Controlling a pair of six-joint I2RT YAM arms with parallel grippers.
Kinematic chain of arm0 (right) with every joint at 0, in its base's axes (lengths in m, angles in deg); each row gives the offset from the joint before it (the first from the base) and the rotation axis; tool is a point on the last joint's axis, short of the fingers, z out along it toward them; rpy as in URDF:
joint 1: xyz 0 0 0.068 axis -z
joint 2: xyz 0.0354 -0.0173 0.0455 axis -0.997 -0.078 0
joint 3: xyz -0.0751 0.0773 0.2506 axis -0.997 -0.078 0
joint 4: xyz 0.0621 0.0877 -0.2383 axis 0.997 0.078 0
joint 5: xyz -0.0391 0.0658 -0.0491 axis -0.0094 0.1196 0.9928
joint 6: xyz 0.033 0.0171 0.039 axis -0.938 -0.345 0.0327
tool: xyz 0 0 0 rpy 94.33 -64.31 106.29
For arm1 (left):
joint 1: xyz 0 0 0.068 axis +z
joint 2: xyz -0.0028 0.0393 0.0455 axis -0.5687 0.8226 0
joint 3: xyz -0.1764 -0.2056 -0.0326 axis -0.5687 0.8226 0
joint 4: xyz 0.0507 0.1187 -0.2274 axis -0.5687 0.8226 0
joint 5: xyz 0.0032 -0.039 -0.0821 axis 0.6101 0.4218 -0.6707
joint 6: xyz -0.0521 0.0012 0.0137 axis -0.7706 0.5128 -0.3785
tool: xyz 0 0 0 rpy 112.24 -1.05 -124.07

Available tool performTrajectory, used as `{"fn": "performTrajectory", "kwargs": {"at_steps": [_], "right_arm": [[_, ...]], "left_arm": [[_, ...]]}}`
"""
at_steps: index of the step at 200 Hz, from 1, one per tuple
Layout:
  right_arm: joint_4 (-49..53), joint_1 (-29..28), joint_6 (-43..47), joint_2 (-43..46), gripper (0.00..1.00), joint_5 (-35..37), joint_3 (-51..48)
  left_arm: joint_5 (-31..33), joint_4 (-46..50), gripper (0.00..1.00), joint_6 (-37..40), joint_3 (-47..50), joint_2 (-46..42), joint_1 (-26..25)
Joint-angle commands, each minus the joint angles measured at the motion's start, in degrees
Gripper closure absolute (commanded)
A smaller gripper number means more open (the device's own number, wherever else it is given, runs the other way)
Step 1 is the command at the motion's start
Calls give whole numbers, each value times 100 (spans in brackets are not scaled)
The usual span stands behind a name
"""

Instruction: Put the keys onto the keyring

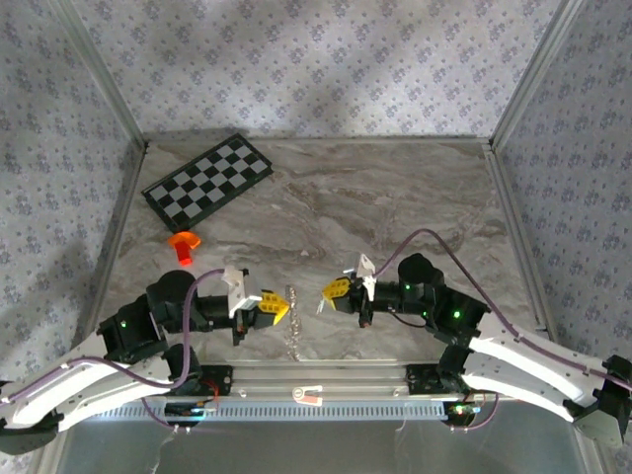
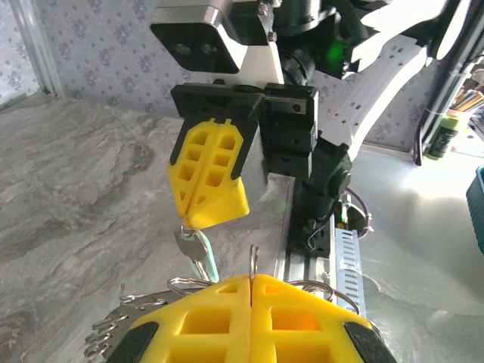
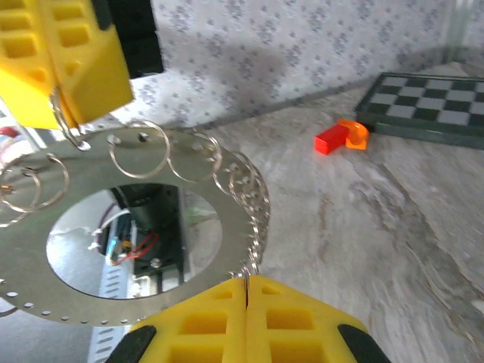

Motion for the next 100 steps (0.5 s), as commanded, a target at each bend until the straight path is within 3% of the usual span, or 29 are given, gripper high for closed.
{"fn": "performTrajectory", "kwargs": {"at_steps": [1, 100], "right_arm": [[-220, 35, 128, -64, 100, -574, 422], [-272, -32, -111, -284, 100, -974, 722]], "left_arm": [[-328, 53, 100, 288, -346, 10, -26], [-229, 190, 100, 662, -561, 295, -37]]}}
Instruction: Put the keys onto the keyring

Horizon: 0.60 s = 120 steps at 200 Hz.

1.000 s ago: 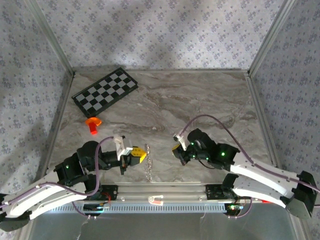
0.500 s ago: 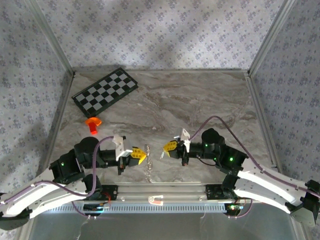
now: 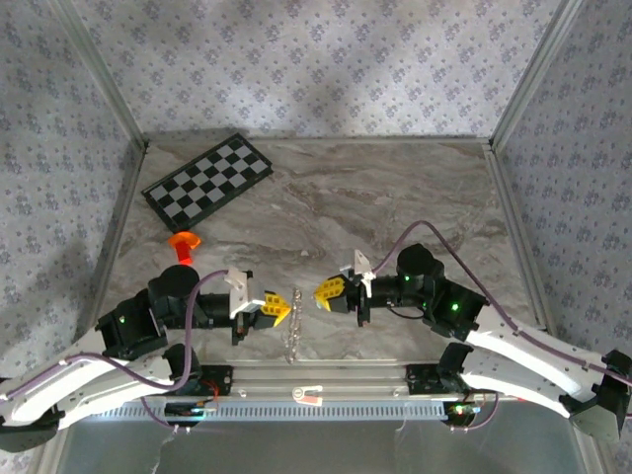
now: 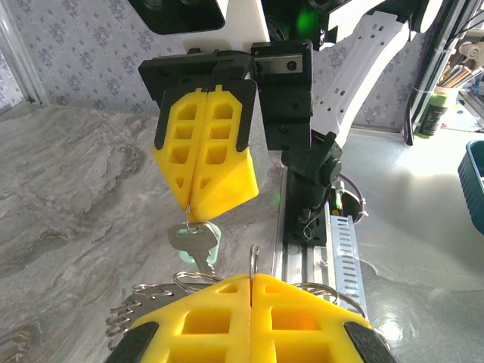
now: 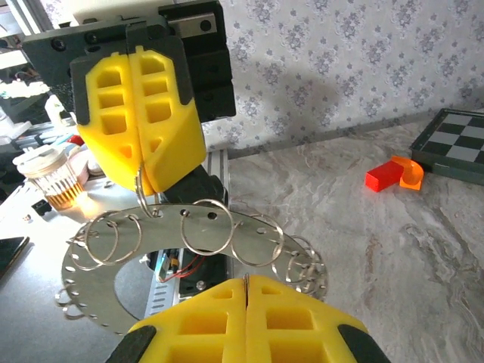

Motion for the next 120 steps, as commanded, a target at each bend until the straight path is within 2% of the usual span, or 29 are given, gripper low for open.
{"fn": "performTrajectory", "kwargs": {"at_steps": [1, 120], "right_arm": [[-126, -50, -87, 24, 100, -187, 265], [-253, -539, 254, -51, 100, 91, 309]], "left_arm": [[-33, -88, 100, 204, -253, 28, -39], [348, -141, 100, 345, -278, 106, -32]]}}
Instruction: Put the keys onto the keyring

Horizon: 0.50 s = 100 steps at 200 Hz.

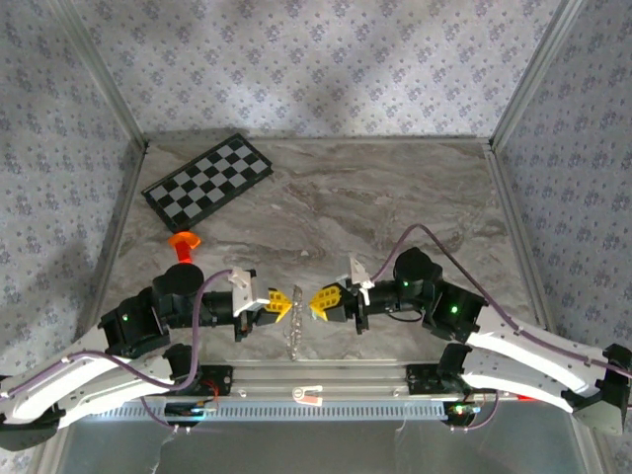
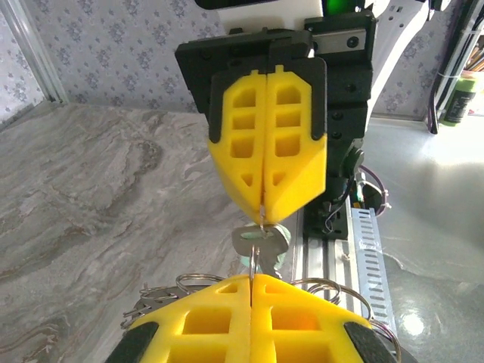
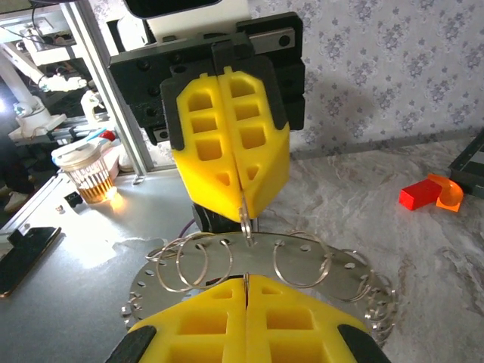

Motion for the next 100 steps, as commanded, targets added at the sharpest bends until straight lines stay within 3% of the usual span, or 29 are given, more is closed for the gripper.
{"fn": "performTrajectory", "kwargs": {"at_steps": [1, 100], "right_arm": [[-193, -101, 174, -12, 100, 135, 199], [-884, -435, 436, -19, 100, 909, -63]], "left_arm": [[73, -178, 100, 92, -228, -21, -26], [3, -307, 100, 1, -169, -44, -26]]}}
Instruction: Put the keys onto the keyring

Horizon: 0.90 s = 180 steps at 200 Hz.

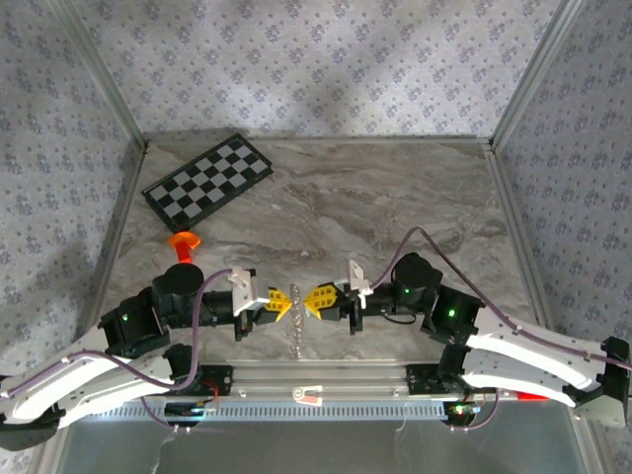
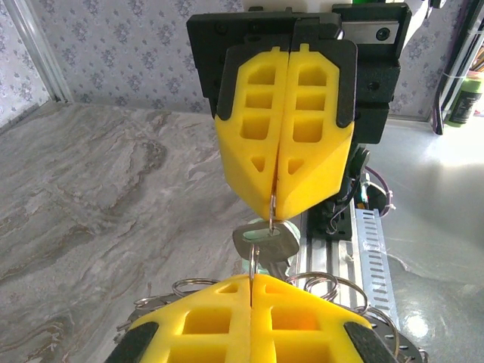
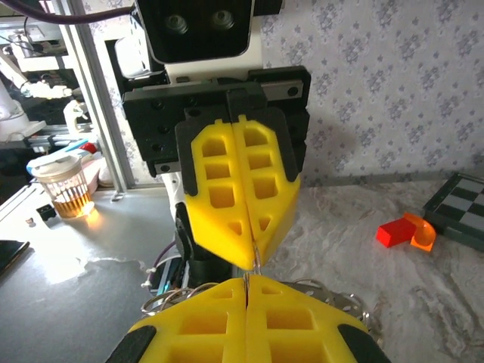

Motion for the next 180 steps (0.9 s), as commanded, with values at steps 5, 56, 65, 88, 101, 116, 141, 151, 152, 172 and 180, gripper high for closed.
{"fn": "performTrajectory", "kwargs": {"at_steps": [5, 56, 65, 88, 101, 116, 141, 151, 152, 172, 180], "right_arm": [[-310, -44, 151, 26, 100, 234, -59], [-340, -54, 133, 14, 100, 223, -84], [-329, -55, 137, 21, 100, 199, -81], [-309, -66, 144, 15, 100, 133, -81], [-322, -68, 138, 15, 100, 107, -81], [-304, -76, 153, -4, 100, 81, -69], [-320, -90, 186, -16, 100, 62, -46], [-320, -98, 207, -27, 100, 62, -37], [-319, -99, 210, -25, 100, 67, -37], [-334, -107, 234, -13, 100, 71, -46], [-347, -107, 232, -16, 100, 71, -46]], "left_arm": [[-39, -319, 100, -4, -164, -55, -26], [-10, -503, 100, -81, -53, -146, -26], [-3, -521, 100, -92, -52, -152, -32], [-7, -552, 100, -105, -43, -170, -30], [-10, -552, 100, -110, -43, -179, -26], [-34, -560, 100, -117, -29, -178, -26], [-52, -565, 100, -125, -34, -168, -30], [-55, -560, 100, -129, -40, -170, -30], [-59, -560, 100, -126, -37, -170, -23], [-63, -551, 100, -133, -38, -168, -26], [-63, -553, 100, -134, -38, -179, -30]]}}
